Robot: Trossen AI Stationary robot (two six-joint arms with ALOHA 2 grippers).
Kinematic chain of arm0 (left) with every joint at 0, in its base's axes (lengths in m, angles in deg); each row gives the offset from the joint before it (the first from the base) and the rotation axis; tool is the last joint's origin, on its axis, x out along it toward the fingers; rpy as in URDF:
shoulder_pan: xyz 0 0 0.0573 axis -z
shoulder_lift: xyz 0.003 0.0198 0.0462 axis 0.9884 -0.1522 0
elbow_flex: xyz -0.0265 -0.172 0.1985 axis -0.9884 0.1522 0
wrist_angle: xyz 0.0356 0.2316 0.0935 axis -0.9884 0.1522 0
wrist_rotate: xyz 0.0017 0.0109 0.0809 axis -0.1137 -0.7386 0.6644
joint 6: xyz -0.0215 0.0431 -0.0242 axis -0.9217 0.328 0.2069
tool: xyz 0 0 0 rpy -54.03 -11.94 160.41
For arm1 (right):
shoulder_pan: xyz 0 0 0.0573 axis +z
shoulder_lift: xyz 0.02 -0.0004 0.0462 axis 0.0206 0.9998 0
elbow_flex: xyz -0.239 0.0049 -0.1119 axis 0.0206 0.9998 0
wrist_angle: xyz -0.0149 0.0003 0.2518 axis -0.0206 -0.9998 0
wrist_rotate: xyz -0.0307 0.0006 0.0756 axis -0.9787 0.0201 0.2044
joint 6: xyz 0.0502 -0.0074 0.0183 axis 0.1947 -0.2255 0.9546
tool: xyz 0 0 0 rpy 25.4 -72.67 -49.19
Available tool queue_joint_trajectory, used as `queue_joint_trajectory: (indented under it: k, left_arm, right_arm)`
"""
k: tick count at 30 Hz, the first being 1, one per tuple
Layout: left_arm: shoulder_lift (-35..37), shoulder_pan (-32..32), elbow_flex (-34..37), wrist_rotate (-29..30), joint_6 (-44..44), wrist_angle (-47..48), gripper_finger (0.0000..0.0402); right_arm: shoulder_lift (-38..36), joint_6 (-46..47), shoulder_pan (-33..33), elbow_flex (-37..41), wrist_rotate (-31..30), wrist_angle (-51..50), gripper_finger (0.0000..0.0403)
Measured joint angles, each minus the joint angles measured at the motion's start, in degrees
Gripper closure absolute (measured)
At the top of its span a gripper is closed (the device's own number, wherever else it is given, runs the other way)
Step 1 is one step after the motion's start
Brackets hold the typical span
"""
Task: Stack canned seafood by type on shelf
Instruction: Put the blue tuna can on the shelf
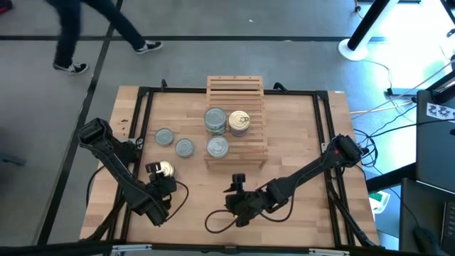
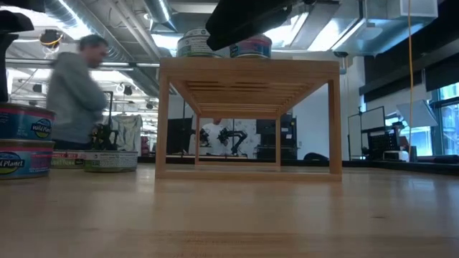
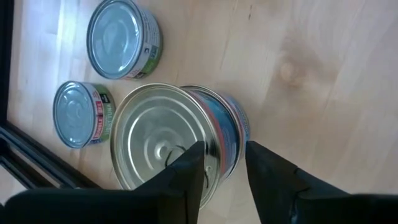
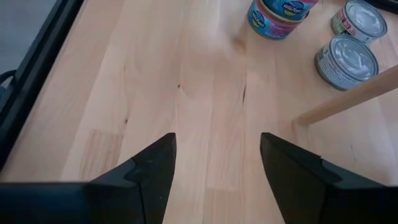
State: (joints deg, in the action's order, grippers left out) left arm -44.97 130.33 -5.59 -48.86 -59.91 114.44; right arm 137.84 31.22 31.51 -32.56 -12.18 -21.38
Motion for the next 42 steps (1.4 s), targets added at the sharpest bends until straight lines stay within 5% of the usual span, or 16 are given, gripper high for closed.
queue_joint_trajectory:
  k: [33,42]
  left_arm:
    - [0.0,-0.1,0.1,-0.7,-2.4,-3.2,0.0314]
    - [0.0,-0.1,0.1,-4.3,-1.3,-10.9,0.0314]
  right_arm:
    - [0.0,0.0,0.0,0.0,0.1,0.4,0.0171]
    - [0.0,0.0,0.0,0.0,0.1,0.4,0.0171]
